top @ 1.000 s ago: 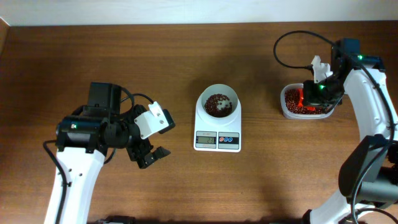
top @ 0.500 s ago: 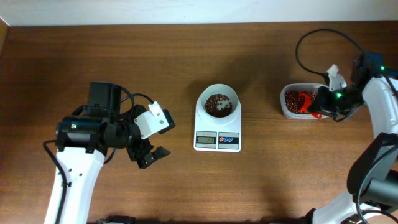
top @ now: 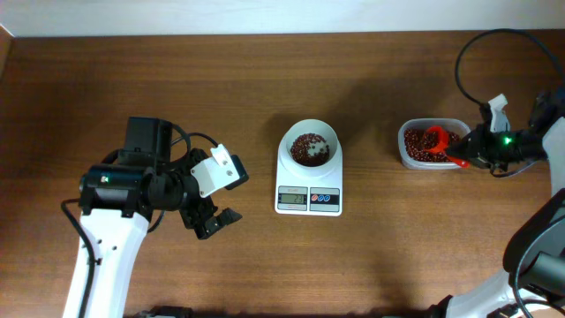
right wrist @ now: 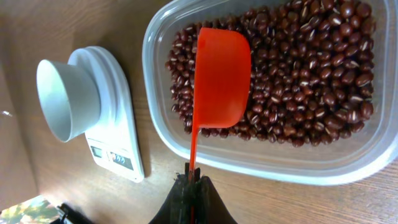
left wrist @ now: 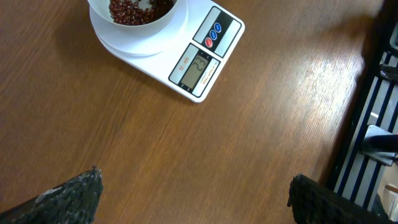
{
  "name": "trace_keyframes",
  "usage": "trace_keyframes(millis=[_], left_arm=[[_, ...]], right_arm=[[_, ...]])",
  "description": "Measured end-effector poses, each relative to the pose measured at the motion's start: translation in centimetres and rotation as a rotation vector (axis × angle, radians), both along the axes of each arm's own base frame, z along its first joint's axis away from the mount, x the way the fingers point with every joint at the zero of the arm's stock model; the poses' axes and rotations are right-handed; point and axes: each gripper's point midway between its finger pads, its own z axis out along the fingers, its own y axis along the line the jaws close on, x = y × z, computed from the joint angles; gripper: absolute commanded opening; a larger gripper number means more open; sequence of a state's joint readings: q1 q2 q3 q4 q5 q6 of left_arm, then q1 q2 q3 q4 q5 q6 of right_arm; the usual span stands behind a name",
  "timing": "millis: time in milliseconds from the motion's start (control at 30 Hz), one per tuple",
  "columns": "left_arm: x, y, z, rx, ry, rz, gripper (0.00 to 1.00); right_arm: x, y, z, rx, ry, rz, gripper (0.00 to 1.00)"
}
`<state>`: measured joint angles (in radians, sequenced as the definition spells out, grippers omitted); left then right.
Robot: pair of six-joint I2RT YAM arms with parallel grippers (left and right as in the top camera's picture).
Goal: Scoop and weigh 50g on scale
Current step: 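Drag the scoop through the beans to fill it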
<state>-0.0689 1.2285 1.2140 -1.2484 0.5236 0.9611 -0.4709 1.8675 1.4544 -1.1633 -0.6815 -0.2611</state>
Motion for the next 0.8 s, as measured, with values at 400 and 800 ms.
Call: trace_keyframes(millis=[400, 800], left_arm=[[0.0, 0.0, 0.0, 0.000, 0.000, 0.000, 0.99], [0.0, 0.0, 0.0, 0.000, 0.000, 0.000, 0.99]], right_arm=[[-0.7, 0.6, 0.8, 0.065, -0.022, 0.029, 0.04], [-1.1, -0.8, 1.5, 0.120, -0.045, -0.024, 0.04]])
